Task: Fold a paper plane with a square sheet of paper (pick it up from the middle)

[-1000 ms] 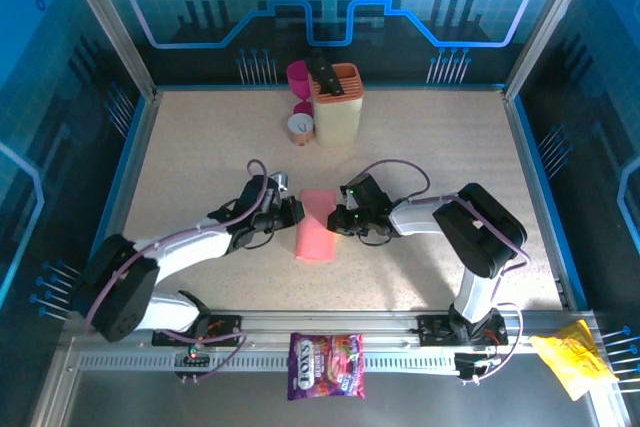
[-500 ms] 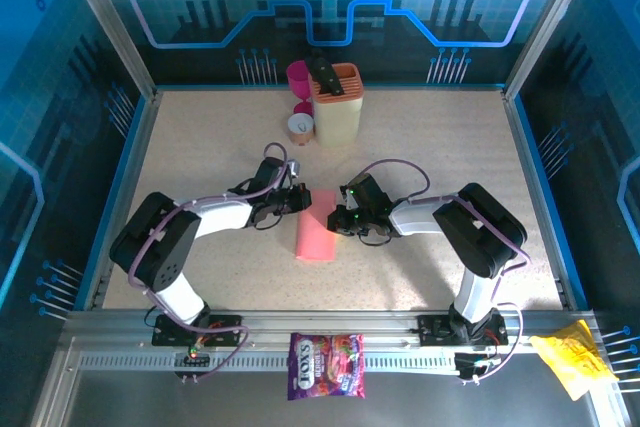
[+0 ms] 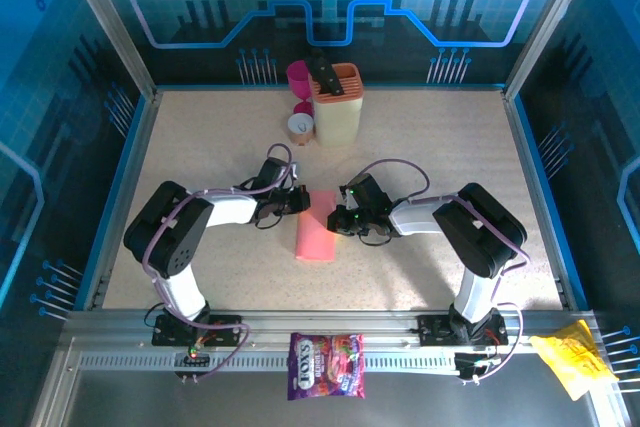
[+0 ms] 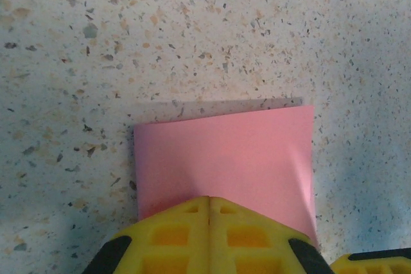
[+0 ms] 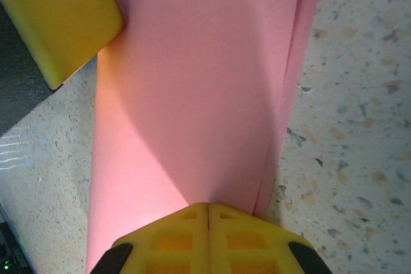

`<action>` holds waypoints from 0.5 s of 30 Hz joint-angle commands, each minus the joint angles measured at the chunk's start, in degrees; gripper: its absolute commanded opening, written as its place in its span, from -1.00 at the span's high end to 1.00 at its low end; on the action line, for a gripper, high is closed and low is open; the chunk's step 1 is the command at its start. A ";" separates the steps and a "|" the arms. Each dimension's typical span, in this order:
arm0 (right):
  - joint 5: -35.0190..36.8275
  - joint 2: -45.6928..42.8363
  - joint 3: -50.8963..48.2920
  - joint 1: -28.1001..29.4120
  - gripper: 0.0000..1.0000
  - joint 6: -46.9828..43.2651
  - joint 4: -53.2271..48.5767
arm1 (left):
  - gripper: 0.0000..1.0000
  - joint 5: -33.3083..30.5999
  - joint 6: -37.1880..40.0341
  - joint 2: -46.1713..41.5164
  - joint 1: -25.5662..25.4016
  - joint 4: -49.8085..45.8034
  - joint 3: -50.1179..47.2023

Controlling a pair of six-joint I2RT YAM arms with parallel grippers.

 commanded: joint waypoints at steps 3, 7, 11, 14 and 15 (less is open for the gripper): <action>7.75 8.65 -3.36 1.16 1.00 -2.71 -12.17 | 0.95 -0.72 1.57 1.66 0.44 0.59 0.09; 6.86 6.28 -1.63 1.07 1.00 -4.63 -14.19 | 1.00 -0.98 1.30 2.06 0.38 0.50 -0.65; 5.47 1.18 1.01 1.07 1.00 -6.61 -16.83 | 1.00 -1.85 1.13 2.27 0.38 0.57 -1.71; 4.68 -3.07 3.02 1.11 1.00 -7.49 -19.01 | 1.00 -2.10 1.10 2.39 0.38 0.60 -2.23; 4.56 -4.28 3.66 1.31 1.00 -7.71 -19.49 | 1.00 -2.05 1.06 2.46 0.38 0.70 -2.35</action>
